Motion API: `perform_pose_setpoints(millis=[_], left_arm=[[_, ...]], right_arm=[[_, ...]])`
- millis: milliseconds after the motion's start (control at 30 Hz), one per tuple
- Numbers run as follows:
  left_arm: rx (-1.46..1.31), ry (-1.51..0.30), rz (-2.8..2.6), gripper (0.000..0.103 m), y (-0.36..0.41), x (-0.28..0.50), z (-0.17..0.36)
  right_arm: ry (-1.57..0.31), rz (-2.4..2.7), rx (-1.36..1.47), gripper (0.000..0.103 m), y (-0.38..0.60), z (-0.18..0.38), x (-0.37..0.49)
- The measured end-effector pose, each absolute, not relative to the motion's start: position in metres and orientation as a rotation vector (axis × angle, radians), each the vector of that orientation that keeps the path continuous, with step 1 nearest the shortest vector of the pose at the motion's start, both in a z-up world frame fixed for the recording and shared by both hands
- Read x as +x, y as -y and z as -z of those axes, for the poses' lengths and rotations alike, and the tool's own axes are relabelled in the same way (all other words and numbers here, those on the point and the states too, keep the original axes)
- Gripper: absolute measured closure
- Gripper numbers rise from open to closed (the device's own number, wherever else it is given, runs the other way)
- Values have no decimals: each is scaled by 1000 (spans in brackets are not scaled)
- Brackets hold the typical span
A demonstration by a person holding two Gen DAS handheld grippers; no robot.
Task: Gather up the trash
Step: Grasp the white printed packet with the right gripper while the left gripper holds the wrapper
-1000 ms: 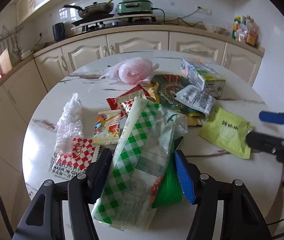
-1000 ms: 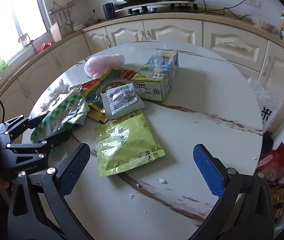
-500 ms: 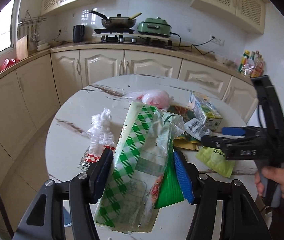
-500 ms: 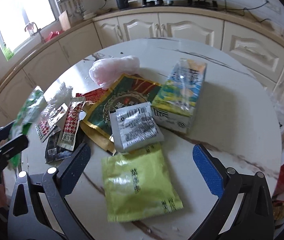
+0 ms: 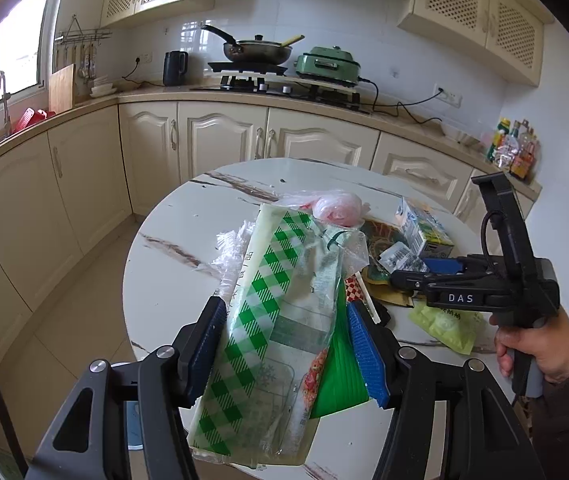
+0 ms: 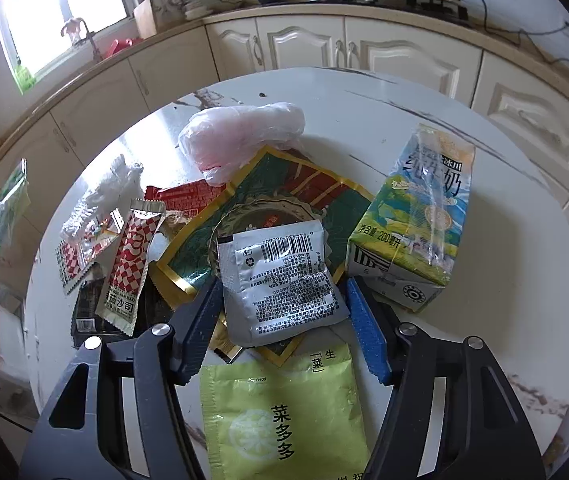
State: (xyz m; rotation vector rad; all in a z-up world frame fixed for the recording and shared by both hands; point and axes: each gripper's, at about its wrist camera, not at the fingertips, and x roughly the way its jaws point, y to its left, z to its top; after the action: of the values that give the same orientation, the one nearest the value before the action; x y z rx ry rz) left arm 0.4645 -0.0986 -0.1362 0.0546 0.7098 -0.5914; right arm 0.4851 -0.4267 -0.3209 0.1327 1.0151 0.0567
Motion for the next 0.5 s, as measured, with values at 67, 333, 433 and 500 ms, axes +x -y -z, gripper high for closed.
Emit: perform_pose_setpoints(millis=[67,333,433,500], left_arm=[[52,-710,590,46,96,461,135],[42,-706,583,46,81,453,126],[27,-707,575,46,70,450,122],[11,-701,567,46,62,446,120]], right_arm=[[-1005,-72,123,48,425,322,485],[-965,-61,186,78,436,317,469],[-918,-43,198,81,438,305,457],[-905,-37,203,81,438,300,452]])
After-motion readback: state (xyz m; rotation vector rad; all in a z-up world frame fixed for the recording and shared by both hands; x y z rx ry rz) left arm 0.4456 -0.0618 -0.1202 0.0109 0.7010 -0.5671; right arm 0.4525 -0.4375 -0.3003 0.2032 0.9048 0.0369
